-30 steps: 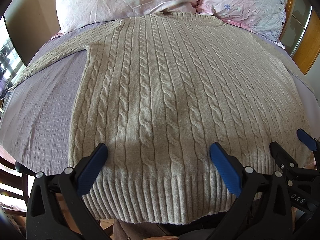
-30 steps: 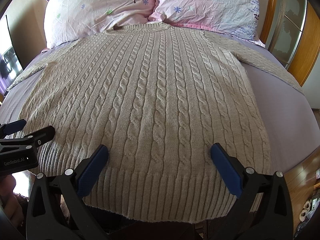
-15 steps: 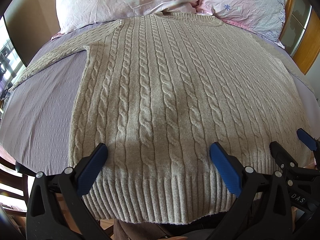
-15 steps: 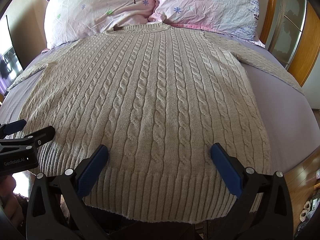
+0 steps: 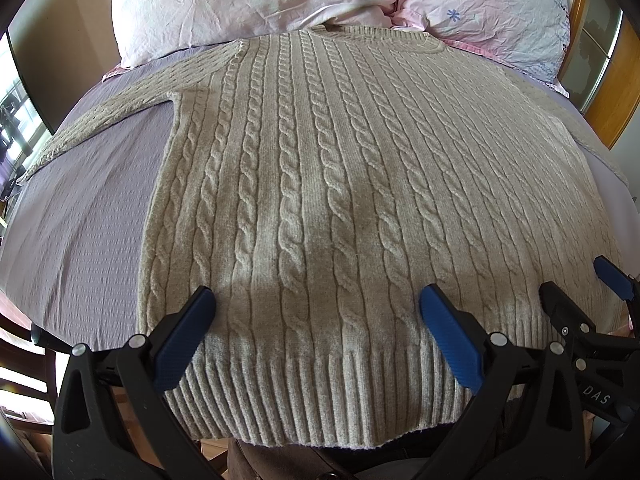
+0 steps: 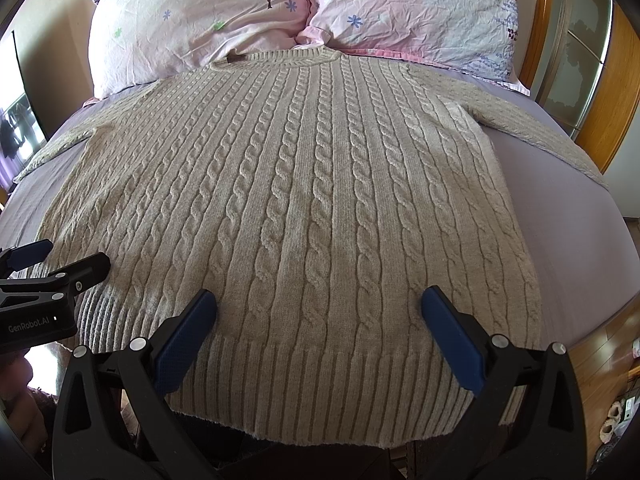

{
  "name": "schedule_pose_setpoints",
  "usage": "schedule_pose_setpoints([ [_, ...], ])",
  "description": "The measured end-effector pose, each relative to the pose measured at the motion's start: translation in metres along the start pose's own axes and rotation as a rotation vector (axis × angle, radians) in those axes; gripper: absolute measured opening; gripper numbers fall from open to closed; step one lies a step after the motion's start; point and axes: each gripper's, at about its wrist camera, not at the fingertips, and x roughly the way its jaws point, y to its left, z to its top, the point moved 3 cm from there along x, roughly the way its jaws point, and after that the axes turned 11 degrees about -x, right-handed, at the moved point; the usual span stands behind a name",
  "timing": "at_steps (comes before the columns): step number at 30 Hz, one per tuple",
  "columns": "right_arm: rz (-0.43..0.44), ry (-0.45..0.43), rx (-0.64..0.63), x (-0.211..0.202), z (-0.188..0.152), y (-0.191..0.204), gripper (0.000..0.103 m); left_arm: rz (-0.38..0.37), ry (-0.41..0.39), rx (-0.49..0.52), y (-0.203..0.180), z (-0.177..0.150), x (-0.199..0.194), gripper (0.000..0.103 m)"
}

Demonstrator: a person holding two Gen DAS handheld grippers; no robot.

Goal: Fold small clothes

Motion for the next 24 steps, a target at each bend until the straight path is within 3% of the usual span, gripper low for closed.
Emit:
schedule_pose_setpoints([
  [12,0.02,-0.057,-0.029,0.002,-0.002,-0.001,0.102,-0.002,-0.016,0.003,0.0,0.0,0.0,0.101],
  [16,0.099,-0.109,-0.064,0.003,0.006,-0.014,0.102,-0.008,-0.041,0.009,0.003,-0.002,-0.003,0.101],
  [18,0.125,-0.132,0.026,0.0,0.013,-0.044,0.102,-0.018,-0.072,0.015,0.003,-0.006,-0.008,0.101],
  [21,0.064,-0.208,0.287,-0.006,0.03,-0.138,0.102,-0.035,-0.113,0.016,0.001,-0.004,-0.012,0.101],
  [22,0.024,-0.226,0.406,-0.003,0.034,-0.183,0.098,-0.041,-0.122,0.015,0.002,-0.004,-0.012,0.101],
  [23,-0.008,-0.227,0.491,0.001,0.035,-0.216,0.085,-0.056,-0.135,0.011,0.003,-0.003,-0.012,0.101],
  [24,-0.059,-0.203,0.619,0.01,0.034,-0.264,0.079,-0.07,-0.143,0.007,0.003,-0.002,-0.011,0.101],
])
